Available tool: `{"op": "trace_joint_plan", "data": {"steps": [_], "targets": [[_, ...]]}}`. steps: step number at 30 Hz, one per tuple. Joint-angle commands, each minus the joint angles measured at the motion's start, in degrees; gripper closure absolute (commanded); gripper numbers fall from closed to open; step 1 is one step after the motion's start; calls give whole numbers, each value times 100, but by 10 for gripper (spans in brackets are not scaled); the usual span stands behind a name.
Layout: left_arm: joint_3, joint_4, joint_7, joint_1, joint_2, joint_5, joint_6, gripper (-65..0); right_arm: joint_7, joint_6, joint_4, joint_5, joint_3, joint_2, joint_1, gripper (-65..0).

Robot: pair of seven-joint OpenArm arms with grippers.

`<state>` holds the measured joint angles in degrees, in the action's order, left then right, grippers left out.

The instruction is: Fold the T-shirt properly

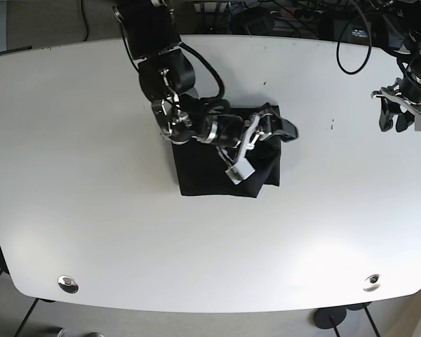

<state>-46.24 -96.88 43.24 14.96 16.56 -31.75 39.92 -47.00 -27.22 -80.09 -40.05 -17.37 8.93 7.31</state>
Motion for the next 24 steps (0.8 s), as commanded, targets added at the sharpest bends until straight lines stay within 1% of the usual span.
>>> {"op": "trace_joint_plan", "data": {"steps": [1, 2, 3, 5, 6, 7, 9, 10, 12, 14, 15, 16, 17, 18, 19, 20, 21, 22, 23, 24], "targets": [[145, -417, -144, -24, 98, -91, 8, -251, 160, -69, -56, -474, -246, 7, 126, -488], [233, -567, -144, -24, 98, -91, 8, -251, 160, -25, -127, -632, -263, 7, 135, -488], [321, -681, -144, -24, 107, -82, 8, -251, 151, 72, -259, -738, -263, 7, 126, -488], [532, -760, -144, -24, 133, -74, 8, -251, 151, 318, -549, -764, -263, 7, 108, -488], [619, -813, -144, -24, 133, -74, 8, -251, 151, 423, -672, -773, -263, -45, 100, -488], [795, -971, -144, -24, 125, -74, 8, -251, 151, 546, -883, -817, -255, -273, 100, -488], [1182, -1200, -144, -24, 107, -74, 8, -251, 168, 670, -1155, -817, -220, -572, 91, -488], [1446, -1244, -144, -24, 107, -74, 8, -251, 168, 722, -1243, -817, -52, -686, 91, -488], [2149, -1279, -162, -50, 89, -74, 8, -251, 168, 810, -1261, -782, 598, -783, 91, -488], [2712, -1279, -179, -94, -51, -74, 8, -251, 168, 810, -1191, -764, 1038, -976, 126, -487], [3046, -1261, -162, -287, -183, -74, 8, -250, 168, 810, -988, -764, 1275, -1135, 196, -474], [3248, -1244, -153, -366, -271, -74, 8, -250, 168, 810, -865, -764, 1416, -1196, 319, -444], [3485, -1217, -153, -402, -359, -74, 8, -250, 168, 810, -593, -755, 1565, -1249, 486, -371], [3617, -1147, -162, -410, -403, -74, -120, -250, 168, 810, -347, -755, 1635, -1302, 601, -312], [3819, -1103, -162, -410, -508, -82, -208, -250, 274, 810, 58, -755, 1662, -1346, 856, -230], [4057, -1103, -162, -410, -614, -82, -225, -250, 353, 810, 418, -755, 1644, -1434, 1084, -168], [4189, -1086, -162, -410, -640, -82, -243, -247, 379, 810, 620, -755, 1635, -1477, 1216, -151], [4259, -1059, -171, -410, -667, -74, -252, -229, 397, 810, 840, -755, 1635, -1477, 1366, -149], [4303, -919, -171, -393, -684, -82, -252, -146, 441, 801, 1174, -650, 1635, -1486, 1568, -149], [4356, -787, -179, -393, -719, -82, -252, -85, 546, 784, 1359, -421, 1635, -1477, 1691, -144]]}}
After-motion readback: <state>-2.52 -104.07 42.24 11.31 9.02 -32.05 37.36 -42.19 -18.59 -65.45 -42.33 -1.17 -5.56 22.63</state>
